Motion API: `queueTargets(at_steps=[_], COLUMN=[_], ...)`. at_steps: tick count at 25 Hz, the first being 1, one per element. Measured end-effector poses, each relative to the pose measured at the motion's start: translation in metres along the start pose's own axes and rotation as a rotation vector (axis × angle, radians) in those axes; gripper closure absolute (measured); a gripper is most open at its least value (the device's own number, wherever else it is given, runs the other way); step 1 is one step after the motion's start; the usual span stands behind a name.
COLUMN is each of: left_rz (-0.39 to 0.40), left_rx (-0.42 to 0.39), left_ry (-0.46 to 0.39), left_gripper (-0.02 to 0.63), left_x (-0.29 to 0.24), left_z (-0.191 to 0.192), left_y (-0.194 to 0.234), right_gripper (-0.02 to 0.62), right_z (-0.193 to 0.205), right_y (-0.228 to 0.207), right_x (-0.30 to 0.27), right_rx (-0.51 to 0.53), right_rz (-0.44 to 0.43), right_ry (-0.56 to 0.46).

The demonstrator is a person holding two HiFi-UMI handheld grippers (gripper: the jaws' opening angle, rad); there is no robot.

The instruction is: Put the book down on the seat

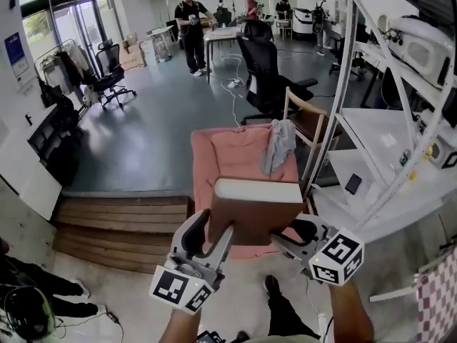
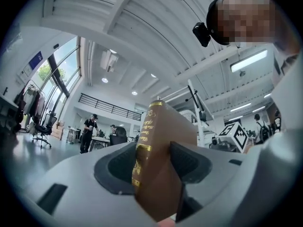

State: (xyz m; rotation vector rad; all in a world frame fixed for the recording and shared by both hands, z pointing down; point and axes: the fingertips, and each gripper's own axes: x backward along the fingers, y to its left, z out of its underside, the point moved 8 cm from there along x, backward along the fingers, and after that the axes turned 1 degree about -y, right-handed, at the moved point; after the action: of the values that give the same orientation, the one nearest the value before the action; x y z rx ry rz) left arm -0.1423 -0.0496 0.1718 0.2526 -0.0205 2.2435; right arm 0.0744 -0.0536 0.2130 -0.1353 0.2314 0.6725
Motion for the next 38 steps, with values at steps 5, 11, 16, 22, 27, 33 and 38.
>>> queueTargets(at_steps=[5, 11, 16, 22, 27, 33, 38], left_rz=[-0.089, -0.127, -0.132, -0.146, -0.17, -0.205, -0.224], left_rx=[-0.018, 0.039, 0.084, 0.127, 0.215, 0.306, 0.348], left_ry=[-0.001, 0.036, 0.079, 0.099, 0.138, 0.213, 0.271], left_gripper=[0.385, 0.385, 0.385, 0.385, 0.385, 0.385, 0.385], left_x=[-0.037, -0.089, -0.108, -0.12, -0.123, -0.127, -0.131], left_z=[0.04, 0.088, 0.127, 0.205, 0.272, 0.345, 0.41], left_y=[0.037, 0.083, 0.108, 0.14, 0.165, 0.188, 0.206], right_gripper=[0.448, 0.448, 0.448, 0.448, 0.449, 0.454, 0.454], right_z=[0.023, 0.044, 0.07, 0.132, 0.184, 0.243, 0.302], right_y=[-0.059, -0.121, -0.148, -0.178, -0.197, -0.22, -0.238], right_x=[-0.055, -0.104, -0.131, -0.173, -0.204, -0.237, -0.265], right_rx=[0.013, -0.019, -0.031, -0.019, -0.037, -0.072, -0.128], right_rz=[-0.081, -0.109, -0.096, -0.09, -0.1, -0.126, -0.141], right_ry=[0.001, 0.04, 0.073, 0.095, 0.142, 0.182, 0.227])
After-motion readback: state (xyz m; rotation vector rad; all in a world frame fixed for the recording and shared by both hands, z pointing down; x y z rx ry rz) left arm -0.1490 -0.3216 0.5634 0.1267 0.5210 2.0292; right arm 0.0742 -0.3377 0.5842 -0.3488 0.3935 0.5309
